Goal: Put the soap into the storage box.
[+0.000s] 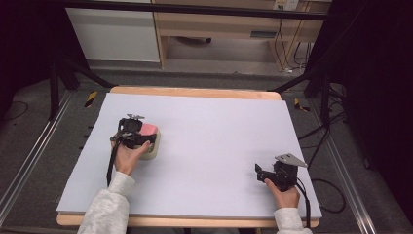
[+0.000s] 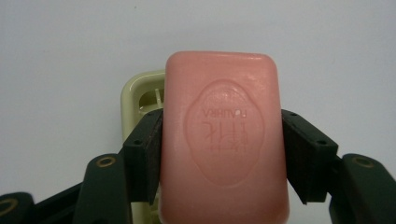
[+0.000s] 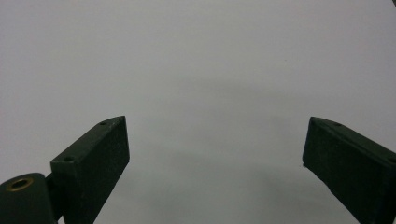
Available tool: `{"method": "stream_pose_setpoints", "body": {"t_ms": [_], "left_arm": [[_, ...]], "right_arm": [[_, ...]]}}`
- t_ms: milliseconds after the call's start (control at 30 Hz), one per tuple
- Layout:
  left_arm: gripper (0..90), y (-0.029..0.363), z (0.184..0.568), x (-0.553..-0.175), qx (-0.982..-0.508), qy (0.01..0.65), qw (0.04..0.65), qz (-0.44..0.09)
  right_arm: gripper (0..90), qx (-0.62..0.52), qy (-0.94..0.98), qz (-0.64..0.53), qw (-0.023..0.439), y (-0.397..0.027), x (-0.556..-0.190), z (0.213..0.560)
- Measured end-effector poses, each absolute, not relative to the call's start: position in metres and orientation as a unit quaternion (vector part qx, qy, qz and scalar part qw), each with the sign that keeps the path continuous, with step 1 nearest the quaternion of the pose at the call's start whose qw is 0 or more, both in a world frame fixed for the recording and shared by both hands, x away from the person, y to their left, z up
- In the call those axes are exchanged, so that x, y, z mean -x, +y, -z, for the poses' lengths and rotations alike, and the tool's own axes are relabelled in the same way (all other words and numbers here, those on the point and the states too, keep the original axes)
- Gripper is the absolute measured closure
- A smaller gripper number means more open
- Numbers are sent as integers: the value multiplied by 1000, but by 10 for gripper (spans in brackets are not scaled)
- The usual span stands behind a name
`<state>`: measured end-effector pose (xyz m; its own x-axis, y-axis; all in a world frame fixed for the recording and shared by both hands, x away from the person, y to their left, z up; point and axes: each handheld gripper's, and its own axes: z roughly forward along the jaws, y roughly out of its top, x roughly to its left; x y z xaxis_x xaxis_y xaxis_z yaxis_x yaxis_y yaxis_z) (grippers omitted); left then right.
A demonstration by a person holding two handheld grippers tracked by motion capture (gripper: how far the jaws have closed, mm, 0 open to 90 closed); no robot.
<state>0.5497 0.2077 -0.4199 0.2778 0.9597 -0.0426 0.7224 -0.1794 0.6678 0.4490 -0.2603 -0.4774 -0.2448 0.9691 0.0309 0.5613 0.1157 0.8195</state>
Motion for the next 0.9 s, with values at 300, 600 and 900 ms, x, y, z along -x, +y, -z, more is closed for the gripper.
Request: {"method": "stream_pose_setpoints", "body": {"t_ms": [300,600,900], "left_arm": [[370,210,426,-550,-741,571,292,-202],[370,212,433,-551,-740,575,285,-200],[371,213,438,-552,-740,577,282,-199]], "right_arm": [[76,-551,695,-373,274,-260,-449,478],[76,-550,696,-371,275,-260,-449,478],[76,-550,696,-371,275,-260,-449,478]]}}
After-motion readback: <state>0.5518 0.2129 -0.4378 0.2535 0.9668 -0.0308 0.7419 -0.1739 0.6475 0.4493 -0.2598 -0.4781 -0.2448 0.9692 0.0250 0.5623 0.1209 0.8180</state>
